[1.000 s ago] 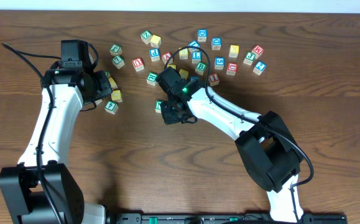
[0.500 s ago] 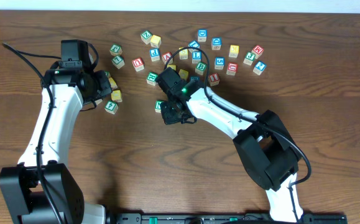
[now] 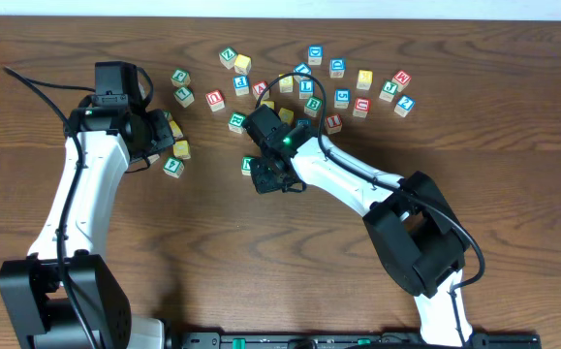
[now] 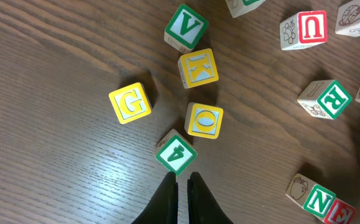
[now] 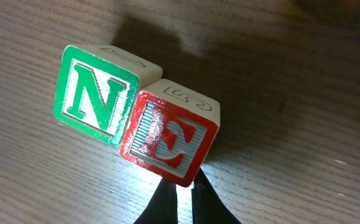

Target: Spell out NEURIPS

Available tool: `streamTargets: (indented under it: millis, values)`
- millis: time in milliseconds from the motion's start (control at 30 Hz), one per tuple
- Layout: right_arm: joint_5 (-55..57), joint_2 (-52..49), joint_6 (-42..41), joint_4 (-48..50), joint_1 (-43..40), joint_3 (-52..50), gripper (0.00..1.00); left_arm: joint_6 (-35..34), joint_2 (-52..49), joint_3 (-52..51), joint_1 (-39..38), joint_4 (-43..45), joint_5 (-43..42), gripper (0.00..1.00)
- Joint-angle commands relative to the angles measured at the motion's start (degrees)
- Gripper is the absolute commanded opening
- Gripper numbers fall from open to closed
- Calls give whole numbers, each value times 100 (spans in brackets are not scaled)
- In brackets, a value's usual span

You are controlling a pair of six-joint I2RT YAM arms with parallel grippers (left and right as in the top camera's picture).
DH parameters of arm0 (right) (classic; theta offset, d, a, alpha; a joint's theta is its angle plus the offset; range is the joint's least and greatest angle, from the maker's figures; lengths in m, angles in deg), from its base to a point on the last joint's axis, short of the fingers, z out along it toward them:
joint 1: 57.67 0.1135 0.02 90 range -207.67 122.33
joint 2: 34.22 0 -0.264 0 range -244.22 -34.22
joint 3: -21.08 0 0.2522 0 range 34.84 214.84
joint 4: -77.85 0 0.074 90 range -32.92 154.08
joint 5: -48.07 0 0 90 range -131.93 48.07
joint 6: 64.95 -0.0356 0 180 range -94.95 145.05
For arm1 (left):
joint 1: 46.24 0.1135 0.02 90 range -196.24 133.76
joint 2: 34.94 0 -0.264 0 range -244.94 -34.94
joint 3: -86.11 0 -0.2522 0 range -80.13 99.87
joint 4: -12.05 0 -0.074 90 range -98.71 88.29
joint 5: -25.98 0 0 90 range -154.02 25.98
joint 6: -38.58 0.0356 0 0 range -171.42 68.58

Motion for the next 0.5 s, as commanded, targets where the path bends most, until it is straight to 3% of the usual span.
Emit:
streamTargets:
  millis: [0, 467]
  values:
    - [90, -50, 39, 39, 50, 59, 5, 96, 74, 68, 20, 4, 33, 8]
    - [103, -50, 44, 33, 50, 59, 4, 96, 74, 68, 20, 4, 33, 8]
